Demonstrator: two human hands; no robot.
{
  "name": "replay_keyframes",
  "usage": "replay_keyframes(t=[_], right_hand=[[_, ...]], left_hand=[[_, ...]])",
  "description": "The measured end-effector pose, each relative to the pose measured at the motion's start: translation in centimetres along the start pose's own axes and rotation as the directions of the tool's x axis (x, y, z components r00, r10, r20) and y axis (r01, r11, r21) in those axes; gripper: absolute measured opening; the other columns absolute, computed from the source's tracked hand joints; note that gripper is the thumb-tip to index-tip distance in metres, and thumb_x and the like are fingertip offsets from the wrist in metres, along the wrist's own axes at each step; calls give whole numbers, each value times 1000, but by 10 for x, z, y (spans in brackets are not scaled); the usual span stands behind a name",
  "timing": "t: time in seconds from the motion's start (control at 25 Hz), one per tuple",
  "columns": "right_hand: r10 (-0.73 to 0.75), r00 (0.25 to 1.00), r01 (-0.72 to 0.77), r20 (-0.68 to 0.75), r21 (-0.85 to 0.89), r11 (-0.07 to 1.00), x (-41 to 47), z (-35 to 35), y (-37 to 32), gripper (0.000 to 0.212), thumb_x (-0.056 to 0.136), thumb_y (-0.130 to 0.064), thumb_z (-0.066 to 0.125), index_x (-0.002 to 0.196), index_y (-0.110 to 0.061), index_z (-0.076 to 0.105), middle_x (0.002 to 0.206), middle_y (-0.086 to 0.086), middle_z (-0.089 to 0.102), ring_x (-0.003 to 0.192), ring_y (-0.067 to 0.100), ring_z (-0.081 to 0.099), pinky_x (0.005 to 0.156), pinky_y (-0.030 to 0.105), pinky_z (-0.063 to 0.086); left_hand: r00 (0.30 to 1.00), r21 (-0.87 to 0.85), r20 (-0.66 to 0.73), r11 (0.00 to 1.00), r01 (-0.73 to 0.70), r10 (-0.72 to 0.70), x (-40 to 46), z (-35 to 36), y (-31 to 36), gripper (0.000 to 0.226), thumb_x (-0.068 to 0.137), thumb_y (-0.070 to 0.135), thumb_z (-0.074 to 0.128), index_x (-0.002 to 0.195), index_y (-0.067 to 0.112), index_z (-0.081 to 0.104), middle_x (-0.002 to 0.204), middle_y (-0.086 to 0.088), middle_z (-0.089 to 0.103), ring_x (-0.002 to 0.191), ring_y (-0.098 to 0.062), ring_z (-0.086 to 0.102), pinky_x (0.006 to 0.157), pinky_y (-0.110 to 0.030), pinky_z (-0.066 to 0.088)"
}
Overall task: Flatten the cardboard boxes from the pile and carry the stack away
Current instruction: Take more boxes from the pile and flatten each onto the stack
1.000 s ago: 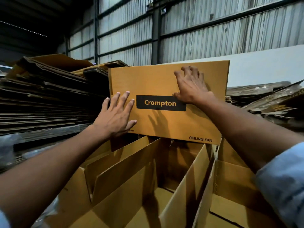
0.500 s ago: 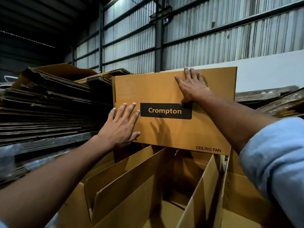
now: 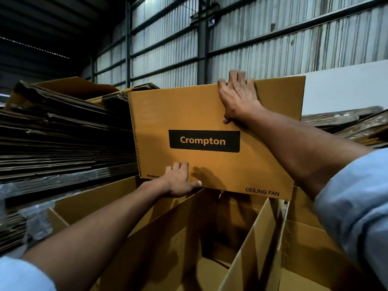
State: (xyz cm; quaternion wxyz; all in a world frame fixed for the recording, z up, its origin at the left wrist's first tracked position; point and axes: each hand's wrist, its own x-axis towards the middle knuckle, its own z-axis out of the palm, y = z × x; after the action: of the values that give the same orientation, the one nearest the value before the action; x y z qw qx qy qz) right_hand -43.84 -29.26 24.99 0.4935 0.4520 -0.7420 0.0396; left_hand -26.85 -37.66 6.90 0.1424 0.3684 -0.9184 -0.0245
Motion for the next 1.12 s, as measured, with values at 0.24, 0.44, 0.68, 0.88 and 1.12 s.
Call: replay_keyframes(t=[0.24,0.44,0.68,0.88,1.12], right_hand=[[3,996,2,-89,54,999,-20,-16,5,112,58,-39,94,145,-12,30,132,20,31,122,37,34,93,48,38],[-8,993,17,-120,77,997,-42,-52,14,118,57,-41,94,149,-12,26,134,22,31,124,39,34,93,51,39],[-33,974,60,-224,112,992,-71,-118,17,119,57,-41,94,150,-13,25,133,21,32,123,39,34,94,52,38],[-20,963,72,-268,187,980,-104,-192,9,117,57,-45,94,148,-15,27,132,20,33,122,38,35,93,51,38],[-16,959,110,-283,319,941,-166,-293,-12,108,60,-48,91,144,-14,32,130,20,33,122,38,34,94,51,38]], left_hand=[[999,-48,34,998,-26,28,-3,-18,15,95,97,58,49,159,9,-3,166,-17,-11,153,-38,-4,125,-49,7],[1000,-123,8,992,15,-14,-26,-34,21,97,98,55,49,158,7,-10,162,-18,-24,153,-36,-6,125,-46,8],[999,-185,-16,982,33,-37,-75,-47,22,99,98,52,51,157,8,-15,151,-15,-46,152,-38,-10,124,-53,10],[992,-177,-109,983,42,-62,-157,-82,14,100,97,54,51,157,10,-16,150,-16,-47,152,-39,-9,123,-57,13],[965,-149,-207,980,130,-160,-303,-122,-1,95,98,53,49,158,13,-13,158,-12,-37,152,-32,-17,123,-56,10]])
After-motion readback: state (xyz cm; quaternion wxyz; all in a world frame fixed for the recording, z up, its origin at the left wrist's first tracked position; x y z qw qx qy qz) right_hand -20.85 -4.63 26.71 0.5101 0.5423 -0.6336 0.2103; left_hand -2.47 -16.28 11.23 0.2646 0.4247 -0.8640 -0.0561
